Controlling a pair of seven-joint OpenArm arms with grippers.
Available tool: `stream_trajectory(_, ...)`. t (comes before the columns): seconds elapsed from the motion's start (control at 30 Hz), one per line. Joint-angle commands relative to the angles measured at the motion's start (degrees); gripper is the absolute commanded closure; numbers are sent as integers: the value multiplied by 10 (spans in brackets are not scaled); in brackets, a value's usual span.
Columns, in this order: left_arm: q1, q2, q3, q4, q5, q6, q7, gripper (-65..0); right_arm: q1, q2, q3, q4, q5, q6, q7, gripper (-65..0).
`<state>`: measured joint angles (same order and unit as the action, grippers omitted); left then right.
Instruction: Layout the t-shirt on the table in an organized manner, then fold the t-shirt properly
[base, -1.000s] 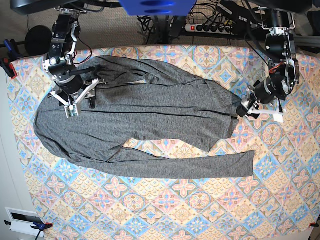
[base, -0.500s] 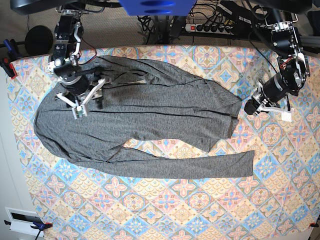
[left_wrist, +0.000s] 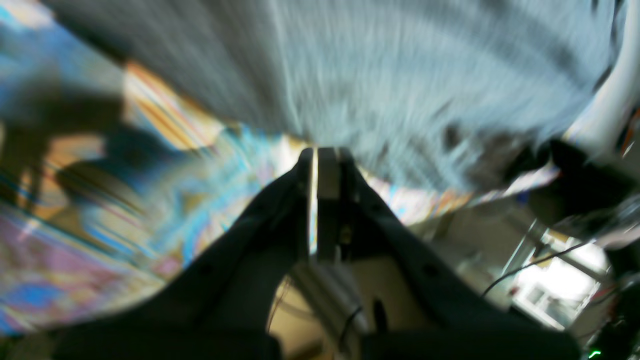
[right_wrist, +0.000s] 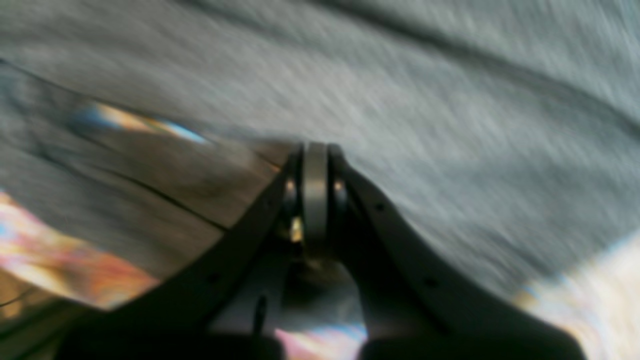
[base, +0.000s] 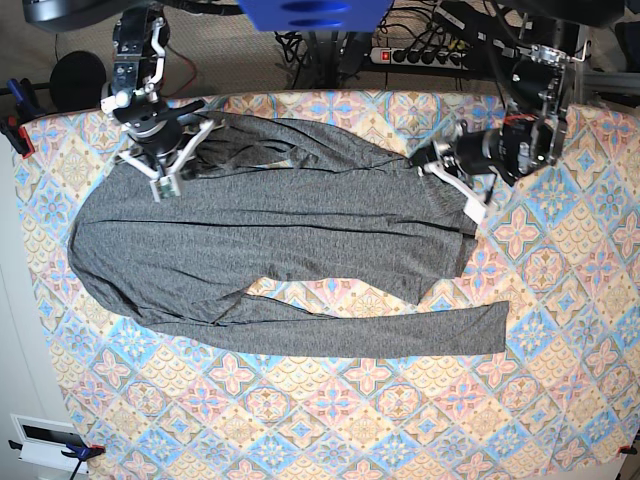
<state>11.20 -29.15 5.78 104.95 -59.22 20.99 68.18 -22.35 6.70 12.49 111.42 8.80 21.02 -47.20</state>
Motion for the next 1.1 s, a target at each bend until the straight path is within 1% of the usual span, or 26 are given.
stream_trajectory(0.0,-7,-12,8,9,-1,0,-4,-2,6,4,12,10,7,4,16,-1)
stream_trajectory(0.07,-7,-10,30,9,-2,0,-4,-17,5,5,36,9,7,4,16,0)
stream_trajectory(0.13,-7,-4,42,13,-3,0,-4,-55,5,5,58,8,7,4,16,0)
stream_trajectory(0.2,-7,7,46,19,-3,3,-4,-105,5,5,75,5,7,4,16,0)
stream_trajectory(0.33,-6,40,45,18,1,4,-4,-225,9,5,95,-31,7,4,16,0)
stream_trajectory(0.4,-7,55,45,17,2,4,-4,-270,10,5,106,-52,7,4,17,0)
stream_trajectory(0.53,-29,80,49,9,3,4,-1,-348,10,5,109,-76,7,4,18,0)
stream_trajectory(0.63,-48,91,50,-21,3,4,0,-410,10,5,109,-80,7,4,33,0)
stream_trajectory(0.7,-63,94,67,-54,3,4,-2,-439,10,5,109,-81,7,4,36,0)
stream_trajectory(0.77,-76,94,90,-80,3,4,-3,-453,10,5,109,-81,7,4,36,0)
stream_trajectory(0.87,-75,85,112,-84,3,4,-3,-439,10,5,109,-81,7,4,36,0)
stream_trajectory(0.97,-74,80,129,-83,2,4,-2,-400,10,5,109,-81,7,4,36,0)
stream_trajectory(1.07,-61,77,140,-66,-1,4,-2,-337,10,5,109,-81,7,4,36,0)
